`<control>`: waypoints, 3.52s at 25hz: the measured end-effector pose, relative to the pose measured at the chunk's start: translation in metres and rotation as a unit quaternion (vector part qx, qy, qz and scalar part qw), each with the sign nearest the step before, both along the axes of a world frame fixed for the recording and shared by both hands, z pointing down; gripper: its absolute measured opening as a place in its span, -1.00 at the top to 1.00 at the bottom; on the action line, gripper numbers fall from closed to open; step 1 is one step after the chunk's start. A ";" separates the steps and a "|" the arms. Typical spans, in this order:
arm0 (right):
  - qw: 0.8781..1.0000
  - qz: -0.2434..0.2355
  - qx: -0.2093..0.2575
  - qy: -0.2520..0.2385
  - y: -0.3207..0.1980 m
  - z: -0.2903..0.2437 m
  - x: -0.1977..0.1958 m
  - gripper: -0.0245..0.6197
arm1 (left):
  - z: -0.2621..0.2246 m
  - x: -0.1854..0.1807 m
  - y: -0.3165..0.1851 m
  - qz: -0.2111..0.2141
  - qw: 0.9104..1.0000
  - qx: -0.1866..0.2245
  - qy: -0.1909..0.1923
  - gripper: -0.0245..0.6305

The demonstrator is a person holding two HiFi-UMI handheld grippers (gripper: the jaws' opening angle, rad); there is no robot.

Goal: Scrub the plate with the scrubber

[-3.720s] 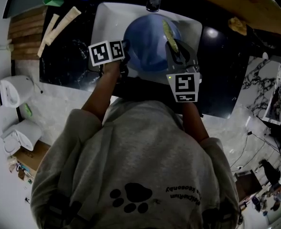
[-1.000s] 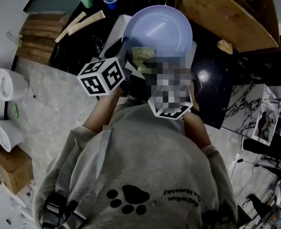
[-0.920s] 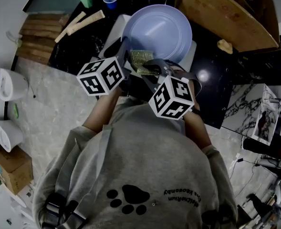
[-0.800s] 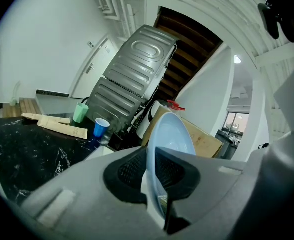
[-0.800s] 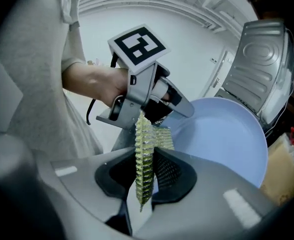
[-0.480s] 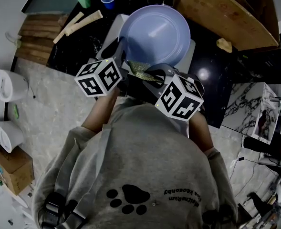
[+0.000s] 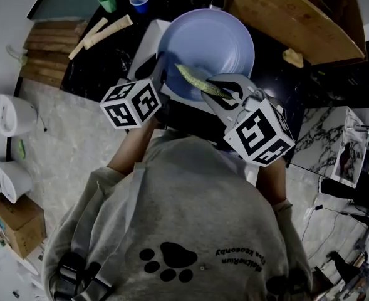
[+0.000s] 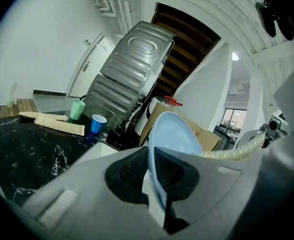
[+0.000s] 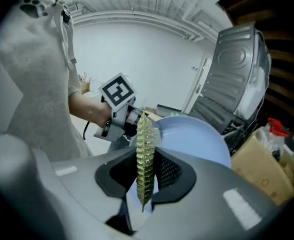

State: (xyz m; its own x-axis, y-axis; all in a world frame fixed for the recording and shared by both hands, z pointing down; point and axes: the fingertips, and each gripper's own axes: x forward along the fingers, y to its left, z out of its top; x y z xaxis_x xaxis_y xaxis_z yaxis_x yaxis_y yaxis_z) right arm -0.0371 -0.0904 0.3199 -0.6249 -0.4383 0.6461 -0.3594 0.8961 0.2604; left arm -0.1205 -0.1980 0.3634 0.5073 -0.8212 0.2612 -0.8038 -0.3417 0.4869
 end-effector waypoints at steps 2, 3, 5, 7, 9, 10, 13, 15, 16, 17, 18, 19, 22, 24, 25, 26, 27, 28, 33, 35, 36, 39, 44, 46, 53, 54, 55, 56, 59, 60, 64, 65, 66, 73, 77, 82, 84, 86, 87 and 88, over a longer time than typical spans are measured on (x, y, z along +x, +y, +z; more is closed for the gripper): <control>0.998 0.027 0.061 0.004 -0.014 -0.019 0.012 0.70 | 0.000 0.002 0.001 0.003 1.000 0.000 -0.003 0.87; 0.995 0.045 0.089 0.012 -0.021 -0.026 0.020 0.70 | 0.000 0.002 0.001 0.004 1.000 0.000 -0.004 0.87; 0.986 0.078 0.146 0.033 -0.032 -0.040 0.032 0.70 | 0.000 0.004 0.002 0.006 1.000 0.000 -0.005 0.86; 0.972 0.101 0.203 0.064 -0.042 -0.052 0.038 0.70 | -0.001 0.004 0.002 0.008 1.000 0.000 -0.004 0.87; 0.955 0.112 0.255 0.102 -0.050 -0.057 0.043 0.70 | -0.003 0.005 0.002 0.010 1.000 0.001 -0.004 0.87; 0.947 0.114 0.274 0.121 -0.054 -0.056 0.045 0.70 | -0.005 0.006 0.003 0.012 1.000 0.002 -0.004 0.86; 0.930 0.107 0.306 0.175 -0.063 -0.046 0.046 0.70 | -0.008 0.007 0.004 0.014 1.000 0.005 -0.003 0.86; 0.920 0.100 0.319 0.204 -0.069 -0.037 0.045 0.70 | -0.010 0.007 0.005 0.015 1.000 0.005 -0.003 0.86; 0.917 0.097 0.323 0.214 -0.072 -0.033 0.045 0.70 | -0.011 0.008 0.005 0.017 1.000 0.006 -0.002 0.86; 0.915 0.095 0.325 0.220 -0.075 -0.030 0.044 0.70 | -0.011 0.008 0.005 0.017 1.000 0.006 -0.002 0.86; 0.914 0.094 0.325 0.224 -0.078 -0.028 0.044 0.70 | -0.012 0.008 0.005 0.018 1.000 0.006 -0.001 0.86; 0.914 0.092 0.324 0.226 -0.080 -0.025 0.043 0.70 | -0.012 0.008 0.006 0.018 1.000 0.006 -0.001 0.86; 0.914 0.089 0.319 0.236 -0.084 -0.016 0.041 0.70 | -0.012 0.008 0.007 0.017 1.000 0.005 0.003 0.86; 0.914 0.089 0.315 0.238 -0.085 -0.011 0.041 0.70 | -0.013 0.008 0.007 0.016 1.000 0.005 0.006 0.86; 0.915 0.089 0.313 0.238 -0.086 -0.009 0.040 0.70 | -0.013 0.007 0.007 0.016 1.000 0.005 0.006 0.86; 0.916 0.089 0.311 0.239 -0.088 -0.007 0.040 0.70 | -0.014 0.007 0.007 0.016 1.000 0.005 0.006 0.86; 0.916 0.087 0.309 0.240 -0.089 -0.004 0.039 0.70 | -0.014 0.007 0.007 0.015 1.000 0.005 0.006 0.86; 0.916 0.082 0.307 0.244 -0.091 0.000 0.039 0.70 | -0.014 0.007 0.006 0.015 1.000 0.005 0.006 0.85; 0.921 0.063 0.291 0.250 -0.089 0.017 0.035 0.70 | -0.014 0.005 0.006 0.008 1.000 0.003 0.017 0.85; 0.926 0.059 0.278 0.248 -0.084 0.023 0.033 0.70 | -0.013 0.003 0.006 0.004 1.000 0.002 0.018 0.85; 0.929 0.056 0.270 0.246 -0.080 0.027 0.032 0.70 | -0.012 0.002 0.006 0.002 1.000 0.000 0.018 0.85; 0.937 0.041 0.244 0.245 -0.068 0.040 0.027 0.70 | -0.007 -0.002 0.005 -0.004 1.000 -0.007 0.022 0.85; 0.954 0.020 0.190 0.230 -0.045 0.063 0.020 0.70 | -0.005 -0.006 0.002 -0.012 0.999 -0.012 0.028 0.84; 0.960 0.011 0.167 0.227 -0.037 0.071 0.017 0.70 | -0.005 -0.007 0.000 -0.015 0.999 -0.011 0.029 0.84; 0.972 -0.019 0.092 0.215 -0.008 0.091 0.013 0.70 | -0.005 -0.011 -0.002 -0.026 0.999 -0.009 0.032 0.83; 0.973 -0.024 0.085 0.215 -0.004 0.093 0.012 0.70 | -0.005 -0.011 -0.002 -0.027 0.999 -0.009 0.032 0.83; 0.973 -0.029 0.078 0.214 -0.001 0.094 0.012 0.70 | -0.005 -0.012 -0.002 -0.028 0.999 -0.009 0.032 0.83; 0.974 -0.034 0.070 0.212 0.002 0.094 0.011 0.70 | -0.005 -0.012 -0.002 -0.030 0.999 -0.008 0.032 0.83; 0.976 -0.052 0.045 0.206 0.013 0.095 0.008 0.70 | -0.006 -0.015 -0.003 -0.036 0.999 -0.005 0.033 0.83; 0.976 -0.058 0.037 0.205 0.017 0.096 0.008 0.70 | -0.007 -0.016 -0.003 -0.038 0.999 -0.004 0.033 0.83; 0.977 -0.076 0.008 0.200 0.030 0.095 0.005 0.70 | -0.009 -0.020 -0.004 -0.042 0.999 0.001 0.031 0.83; 0.977 -0.080 0.001 0.197 0.032 0.094 0.004 0.70 | -0.009 -0.020 -0.004 -0.041 0.999 0.002 0.030 0.83; 0.977 -0.084 -0.006 0.194 0.036 0.092 0.004 0.70 | -0.009 -0.019 -0.004 -0.041 0.999 0.001 0.029 0.83; 0.980 -0.109 -0.055 0.156 0.059 0.068 0.007 0.70 | -0.005 -0.013 0.001 -0.032 0.999 -0.001 0.024 0.84; 0.987 -0.090 -0.020 0.133 0.051 0.039 0.014 0.70 | -0.006 -0.012 0.001 -0.029 0.999 0.000 0.026 0.85; 0.982 -0.015 0.130 0.135 0.010 -0.020 0.035 0.70 | -0.006 -0.014 0.002 -0.025 0.999 -0.001 0.023 0.85; 0.965 0.022 0.206 0.162 -0.009 -0.037 0.046 0.70 | -0.005 -0.011 0.002 -0.018 1.000 -0.004 0.022 0.85; 0.936 0.041 0.275 0.215 -0.025 -0.039 0.057 0.70 | -0.003 -0.007 0.003 -0.011 1.000 -0.008 0.023 0.85; 0.920 0.042 0.303 0.245 -0.031 -0.036 0.062 0.70 | -0.002 -0.006 0.004 -0.008 1.000 -0.009 0.022 0.85; 0.905 0.040 0.326 0.271 -0.036 -0.032 0.065 0.70 | -0.002 -0.005 0.005 -0.004 1.000 -0.010 0.020 0.85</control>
State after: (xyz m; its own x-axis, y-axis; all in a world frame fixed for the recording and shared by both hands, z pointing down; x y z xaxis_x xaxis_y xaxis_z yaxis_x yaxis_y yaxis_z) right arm 0.0276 -0.1260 0.2878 -0.2442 -0.8662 0.4360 -0.0772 0.4655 0.8817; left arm -0.1259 -0.1926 0.3611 0.5104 -0.8207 0.2568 -0.7865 -0.3247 0.5253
